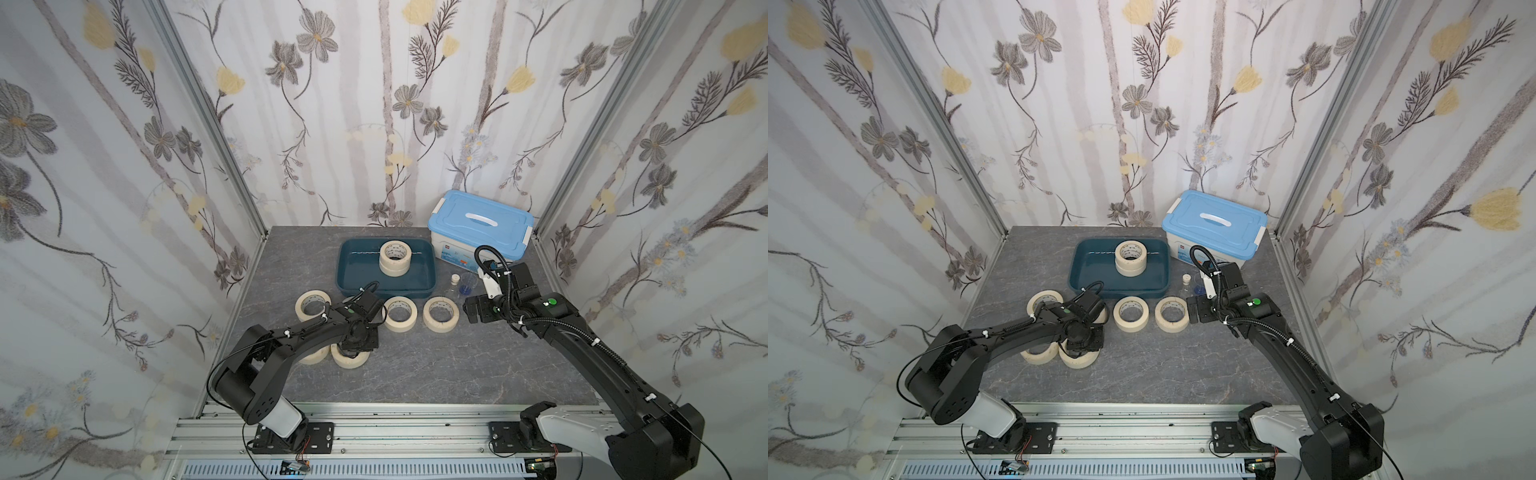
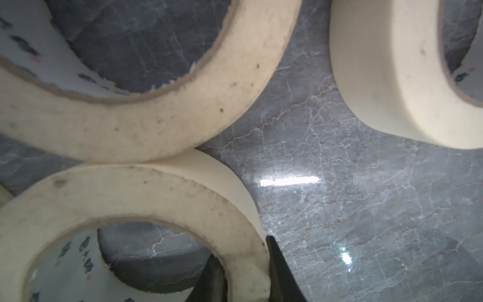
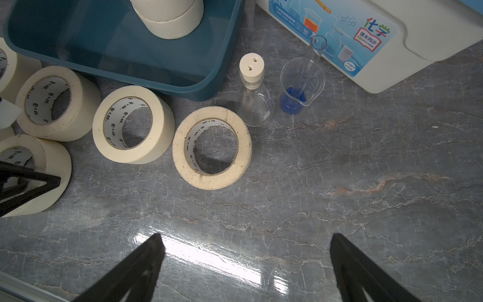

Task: Take out the art tape in the storage box
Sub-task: Place the art tape at the center of the board.

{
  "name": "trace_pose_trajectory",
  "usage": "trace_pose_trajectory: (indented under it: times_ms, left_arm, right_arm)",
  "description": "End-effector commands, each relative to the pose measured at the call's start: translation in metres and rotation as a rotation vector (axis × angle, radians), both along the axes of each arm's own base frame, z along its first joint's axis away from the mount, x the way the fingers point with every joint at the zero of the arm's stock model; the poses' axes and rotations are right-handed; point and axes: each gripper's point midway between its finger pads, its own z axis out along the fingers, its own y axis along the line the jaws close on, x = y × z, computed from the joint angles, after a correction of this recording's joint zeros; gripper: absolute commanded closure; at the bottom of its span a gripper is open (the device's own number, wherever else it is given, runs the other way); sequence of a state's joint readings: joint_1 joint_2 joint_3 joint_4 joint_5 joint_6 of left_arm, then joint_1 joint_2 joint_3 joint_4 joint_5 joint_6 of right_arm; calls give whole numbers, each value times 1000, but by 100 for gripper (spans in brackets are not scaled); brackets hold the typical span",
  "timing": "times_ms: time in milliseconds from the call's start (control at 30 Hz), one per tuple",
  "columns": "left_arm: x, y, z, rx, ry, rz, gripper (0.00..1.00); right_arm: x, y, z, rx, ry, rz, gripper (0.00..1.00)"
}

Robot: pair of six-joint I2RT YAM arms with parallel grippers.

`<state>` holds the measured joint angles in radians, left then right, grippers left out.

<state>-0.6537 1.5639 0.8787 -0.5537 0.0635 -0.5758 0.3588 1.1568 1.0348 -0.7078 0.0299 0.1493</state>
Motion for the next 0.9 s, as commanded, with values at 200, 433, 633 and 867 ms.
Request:
trace_pose_trajectory:
  times_ms: [200, 433, 633, 867]
  left_arm:
    - [10, 0, 5, 15, -45, 1, 71]
    - [12, 0, 19, 12, -63, -2, 56]
    - [20, 0, 44, 24, -101, -9, 47]
    - [41, -5, 76, 41, -160, -30, 37]
  right_arm:
    - [5, -1, 6, 5, -35, -10, 0]
    - [6, 0, 6, 7, -32, -10, 0]
    - [6, -1, 6, 5, -33, -11, 0]
    - [5, -1, 4, 4, -30, -12, 0]
